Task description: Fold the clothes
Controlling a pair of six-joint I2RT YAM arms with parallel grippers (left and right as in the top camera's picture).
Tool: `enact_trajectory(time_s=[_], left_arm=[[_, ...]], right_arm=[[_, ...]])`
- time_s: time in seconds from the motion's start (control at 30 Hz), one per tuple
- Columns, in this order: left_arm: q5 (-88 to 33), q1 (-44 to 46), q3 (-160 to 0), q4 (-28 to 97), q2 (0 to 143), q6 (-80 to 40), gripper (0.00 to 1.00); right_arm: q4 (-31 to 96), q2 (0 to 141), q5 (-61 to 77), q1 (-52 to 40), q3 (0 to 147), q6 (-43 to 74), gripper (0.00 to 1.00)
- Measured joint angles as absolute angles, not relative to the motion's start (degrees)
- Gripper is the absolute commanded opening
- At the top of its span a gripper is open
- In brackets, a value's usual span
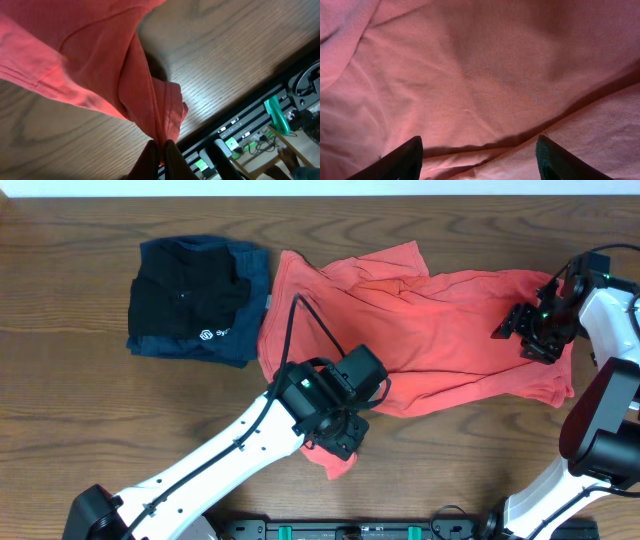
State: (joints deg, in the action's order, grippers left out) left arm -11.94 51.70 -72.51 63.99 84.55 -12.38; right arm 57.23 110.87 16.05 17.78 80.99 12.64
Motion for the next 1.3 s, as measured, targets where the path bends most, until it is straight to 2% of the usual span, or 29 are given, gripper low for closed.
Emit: enact_trajectory(time_s=[0.37,0.4,0.47,0.5,0.53,0.67,0.87,1.03,1.2,1.3], left_arm=[[-13.6,57.6,-72.5,57.7,88.8,-13.5,0.08],[-13.6,58.2,-72.5,57.0,89.0,-13.5,0.16],[-13.7,59.1,-72.5,56.1,89.1,-13.3,0.42],[-13.8,59.5,-72.5,55.9,89.2,-13.4,0.52],[-13.8,59.9,-72.5,55.9,89.3,-13.4,0.71],[-13.5,60.4,-72.5,57.3,89.4,-13.7,0.83],[-9.1,60.2,-72.4,64.4,89.5,-15.3,0.86],[-5.0,57.3,-68.1,64.2,89.5,-21.7,0.86],[-5.2,49.1,-56.4,54.5,89.6,-27.3,0.78],[-8.6,43.9,-51.0,49.2,89.8,-28.4,0.66]], right_arm=[[57.1,110.9,16.1,17.8,81.0,12.6,0.71],[57.1,110.9,16.1,17.8,81.0,12.6,0.71],[57.1,110.9,16.1,17.8,81.0,12.6,0.71],[57.1,110.9,16.1,17.8,81.0,12.6,0.71],[57.1,110.9,16.1,17.8,81.0,12.6,0.71],[57.1,110.9,16.1,17.8,81.0,12.6,0.71],[57.1,110.9,16.1,17.8,81.0,12.6,0.72],[57.2,110.9,16.1,17.8,81.0,12.6,0.72],[57.2,110.9,16.0,17.8,81.0,12.6,0.72],[57.2,110.9,16.1,17.8,81.0,12.6,0.72]])
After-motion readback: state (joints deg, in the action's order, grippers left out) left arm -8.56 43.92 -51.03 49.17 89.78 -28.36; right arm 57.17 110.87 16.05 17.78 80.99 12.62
